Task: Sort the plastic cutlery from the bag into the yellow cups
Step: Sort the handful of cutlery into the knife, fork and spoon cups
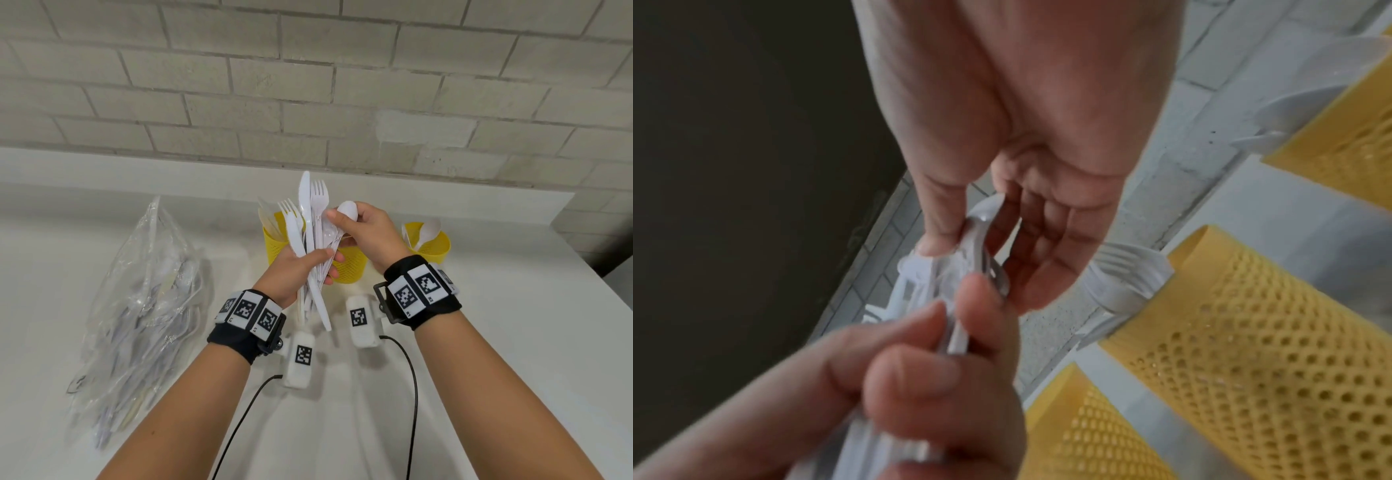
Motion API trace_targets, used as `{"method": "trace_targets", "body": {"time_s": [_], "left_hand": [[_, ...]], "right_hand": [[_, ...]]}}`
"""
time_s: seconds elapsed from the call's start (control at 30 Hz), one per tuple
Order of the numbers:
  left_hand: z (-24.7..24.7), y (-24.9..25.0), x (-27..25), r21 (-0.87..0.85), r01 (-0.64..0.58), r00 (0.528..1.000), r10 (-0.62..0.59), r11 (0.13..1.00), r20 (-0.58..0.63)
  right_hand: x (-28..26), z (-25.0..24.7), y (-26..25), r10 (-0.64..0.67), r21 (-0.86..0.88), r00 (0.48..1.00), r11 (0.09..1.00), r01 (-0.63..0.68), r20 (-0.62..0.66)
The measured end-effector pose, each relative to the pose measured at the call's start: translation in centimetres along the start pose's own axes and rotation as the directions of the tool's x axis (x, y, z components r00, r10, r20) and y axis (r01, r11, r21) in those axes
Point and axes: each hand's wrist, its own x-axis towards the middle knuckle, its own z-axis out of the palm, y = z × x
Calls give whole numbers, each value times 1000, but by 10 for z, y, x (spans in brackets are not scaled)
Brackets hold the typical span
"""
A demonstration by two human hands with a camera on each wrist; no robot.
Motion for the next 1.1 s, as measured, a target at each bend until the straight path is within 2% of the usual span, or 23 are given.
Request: {"method": "trace_targets", "body": {"time_s": [0.1, 0.47, 0.7, 0.9, 1.1], "left_hand": [[1, -1, -2, 0, -1, 1000, 1, 1000, -11], [11, -1, -1, -46, -2, 999, 0, 999, -49], [20, -1, 3, 23, -99, 994, 100, 995, -33], [27, 2, 8, 35, -120, 992, 121, 992, -44], [30, -4, 8, -39, -151, 989, 151, 988, -8]], "right_hand": [[-4, -1, -1, 51, 26, 998, 998, -52, 25], [-8, -6, -3, 25, 102, 971, 995, -1, -240], [-6, -15, -1, 54, 195, 933, 981, 18, -356], [-12, -13, -2, 53, 299, 976, 954, 12, -210], [-12, -20, -3, 88, 363, 971, 932, -1, -224]]}}
